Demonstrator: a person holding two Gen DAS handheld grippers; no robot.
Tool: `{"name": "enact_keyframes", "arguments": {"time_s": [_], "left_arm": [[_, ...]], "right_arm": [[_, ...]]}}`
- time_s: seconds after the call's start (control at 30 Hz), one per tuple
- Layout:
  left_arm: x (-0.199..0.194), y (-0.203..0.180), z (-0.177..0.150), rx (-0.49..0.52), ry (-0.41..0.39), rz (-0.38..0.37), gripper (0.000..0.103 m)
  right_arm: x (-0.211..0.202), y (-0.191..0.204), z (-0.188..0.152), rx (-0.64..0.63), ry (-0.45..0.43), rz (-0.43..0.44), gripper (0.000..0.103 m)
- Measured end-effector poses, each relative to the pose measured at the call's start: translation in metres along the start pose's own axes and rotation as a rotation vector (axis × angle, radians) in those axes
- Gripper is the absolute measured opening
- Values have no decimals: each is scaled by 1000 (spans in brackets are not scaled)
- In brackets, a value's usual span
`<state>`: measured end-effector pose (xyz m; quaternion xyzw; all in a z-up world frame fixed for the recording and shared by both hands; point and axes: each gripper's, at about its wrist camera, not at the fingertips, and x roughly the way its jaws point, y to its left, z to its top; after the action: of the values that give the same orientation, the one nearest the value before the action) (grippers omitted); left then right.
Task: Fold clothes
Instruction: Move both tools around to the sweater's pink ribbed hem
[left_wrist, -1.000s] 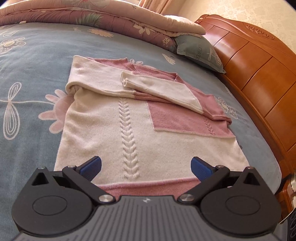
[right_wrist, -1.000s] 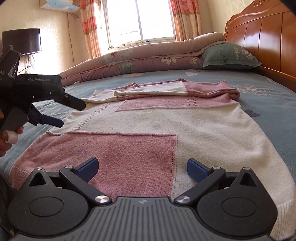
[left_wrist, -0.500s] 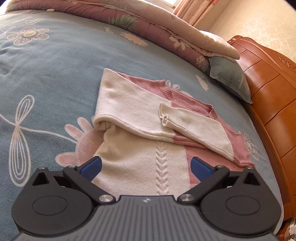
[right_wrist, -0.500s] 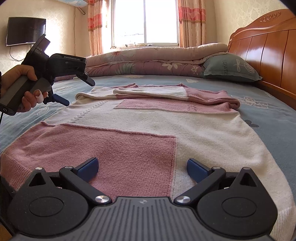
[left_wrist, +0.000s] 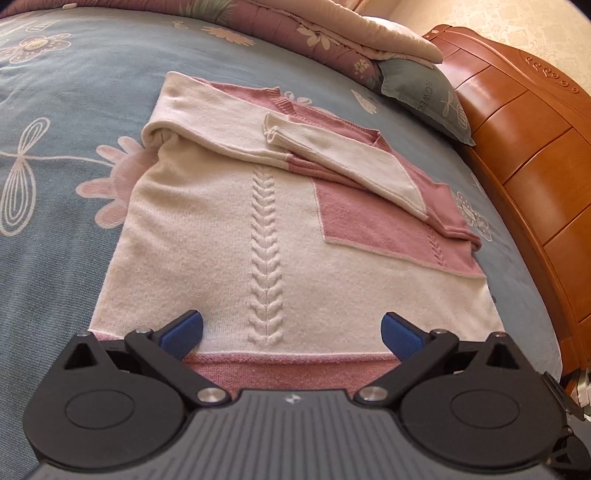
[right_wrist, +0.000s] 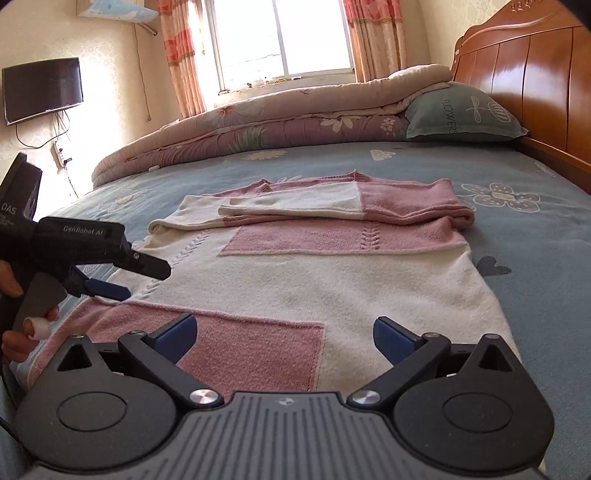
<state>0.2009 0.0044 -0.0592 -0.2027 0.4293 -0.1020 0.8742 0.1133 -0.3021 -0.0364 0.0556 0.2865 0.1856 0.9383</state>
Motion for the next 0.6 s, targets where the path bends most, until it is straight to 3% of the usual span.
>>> {"name": "enact_keyframes", "arguments": {"time_s": [0.17, 0.3, 0.4, 0.5, 0.6], "left_arm": [[0, 1, 0, -22, -10, 6, 102], [0, 1, -3, -7, -19, 13, 102], [1, 1, -4, 16, -24, 12, 102], [2, 0, -5, 24, -26, 16, 102], [2, -1, -4, 21, -23, 22, 102]], "right_arm": [[33, -40, 29, 127, 54, 23, 103], [51, -81, 24, 169, 116, -100, 103], [37, -102, 25, 158, 100, -144, 103], [28, -108, 37, 214, 91, -127, 103], [35, -95, 56, 166, 42, -85, 103]]}}
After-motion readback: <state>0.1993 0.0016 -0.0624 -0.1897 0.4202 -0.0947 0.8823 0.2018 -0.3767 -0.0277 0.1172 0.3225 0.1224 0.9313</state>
